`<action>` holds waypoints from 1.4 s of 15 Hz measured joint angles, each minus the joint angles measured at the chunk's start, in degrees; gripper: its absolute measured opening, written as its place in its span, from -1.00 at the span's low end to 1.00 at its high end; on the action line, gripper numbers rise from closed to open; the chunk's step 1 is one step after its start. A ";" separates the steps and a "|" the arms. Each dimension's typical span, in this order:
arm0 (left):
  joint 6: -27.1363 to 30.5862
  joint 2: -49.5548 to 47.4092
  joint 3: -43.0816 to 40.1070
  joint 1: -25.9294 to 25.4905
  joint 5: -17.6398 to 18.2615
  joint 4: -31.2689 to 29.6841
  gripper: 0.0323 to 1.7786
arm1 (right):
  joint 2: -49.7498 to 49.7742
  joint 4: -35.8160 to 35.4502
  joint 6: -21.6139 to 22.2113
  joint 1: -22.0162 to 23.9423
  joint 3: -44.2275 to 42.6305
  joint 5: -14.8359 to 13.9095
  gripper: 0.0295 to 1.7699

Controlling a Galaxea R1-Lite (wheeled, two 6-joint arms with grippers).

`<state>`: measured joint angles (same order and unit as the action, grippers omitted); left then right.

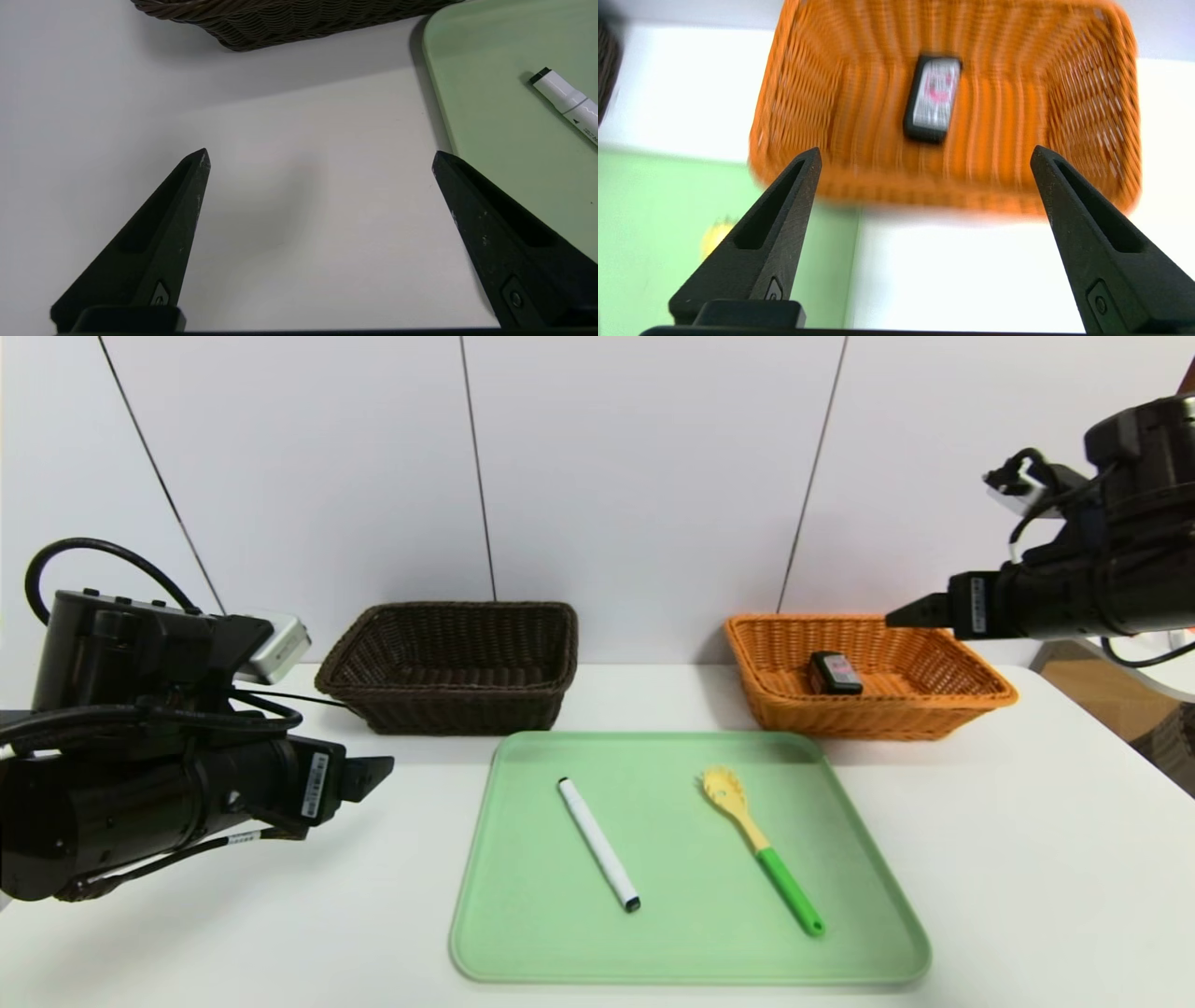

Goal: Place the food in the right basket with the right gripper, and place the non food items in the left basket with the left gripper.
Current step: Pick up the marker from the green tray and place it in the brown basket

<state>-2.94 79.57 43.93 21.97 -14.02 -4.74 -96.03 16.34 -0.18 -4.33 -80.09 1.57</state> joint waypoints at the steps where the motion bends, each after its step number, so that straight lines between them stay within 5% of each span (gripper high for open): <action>1: -0.01 -0.29 0.13 0.00 -0.45 0.11 0.90 | 2.58 5.71 -0.12 -0.13 -0.80 -0.59 0.78; 7: -0.06 -2.36 1.05 0.72 -0.85 3.04 0.90 | 16.70 32.41 -0.15 -0.73 0.00 -5.60 0.86; 13: -2.23 -0.62 8.41 4.90 -1.57 11.02 0.90 | 22.43 33.05 0.18 -1.45 6.41 -6.53 0.90; 18: -5.96 6.16 15.76 11.59 -8.58 18.16 0.90 | 23.04 28.48 0.48 -1.56 8.01 -6.50 0.91; 21: -8.77 7.42 16.64 13.62 -9.09 22.21 0.90 | 25.14 27.05 0.51 -1.54 10.22 -6.61 0.91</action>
<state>-11.70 86.99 60.58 35.58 -23.11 17.47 -70.89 43.39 0.33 -5.86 -69.88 -5.03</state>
